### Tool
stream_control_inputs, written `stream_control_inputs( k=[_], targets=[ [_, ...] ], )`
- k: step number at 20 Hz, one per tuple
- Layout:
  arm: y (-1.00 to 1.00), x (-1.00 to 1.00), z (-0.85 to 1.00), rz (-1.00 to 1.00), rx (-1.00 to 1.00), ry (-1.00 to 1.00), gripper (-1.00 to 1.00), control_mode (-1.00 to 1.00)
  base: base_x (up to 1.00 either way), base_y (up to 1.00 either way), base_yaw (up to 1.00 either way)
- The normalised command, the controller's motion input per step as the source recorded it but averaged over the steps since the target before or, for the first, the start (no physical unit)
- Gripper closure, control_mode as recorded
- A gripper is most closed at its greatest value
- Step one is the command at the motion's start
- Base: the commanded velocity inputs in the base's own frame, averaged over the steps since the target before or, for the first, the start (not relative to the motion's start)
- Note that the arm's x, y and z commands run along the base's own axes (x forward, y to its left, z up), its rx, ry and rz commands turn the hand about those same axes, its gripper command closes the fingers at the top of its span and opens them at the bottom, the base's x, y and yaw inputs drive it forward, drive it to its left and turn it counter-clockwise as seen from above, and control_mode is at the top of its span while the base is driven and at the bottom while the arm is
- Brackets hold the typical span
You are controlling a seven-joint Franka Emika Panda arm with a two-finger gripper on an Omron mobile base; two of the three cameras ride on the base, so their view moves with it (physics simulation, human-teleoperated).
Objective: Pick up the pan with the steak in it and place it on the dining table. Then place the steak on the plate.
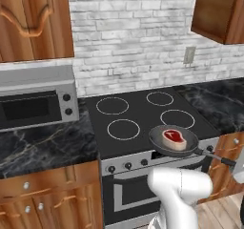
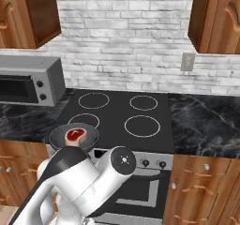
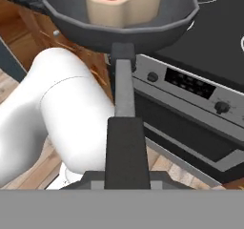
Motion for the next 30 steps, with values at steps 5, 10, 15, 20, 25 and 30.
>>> stream_control_inputs(
  k=[5,10,15,20,25,30],
  targets=[
    [0.0,0.0,0.0,0.0,0.0,0.0,1.0,1.0,0.0,0.0,-0.5],
    [0.0,0.0,0.0,0.0,0.0,0.0,1.0,1.0,0.0,0.0,-0.5],
    [0.0,0.0,0.0,0.0,0.0,0.0,1.0,1.0,0.0,0.0,-0.5],
    [0.0,0.0,0.0,0.0,0.0,0.0,1.0,1.0,0.0,0.0,-0.5],
    [0.0,0.0,0.0,0.0,0.0,0.0,1.0,1.0,0.0,0.0,-0.5],
    [0.0,0.0,0.0,0.0,0.0,0.0,1.0,1.0,0.0,0.0,-0.5]
  ],
)
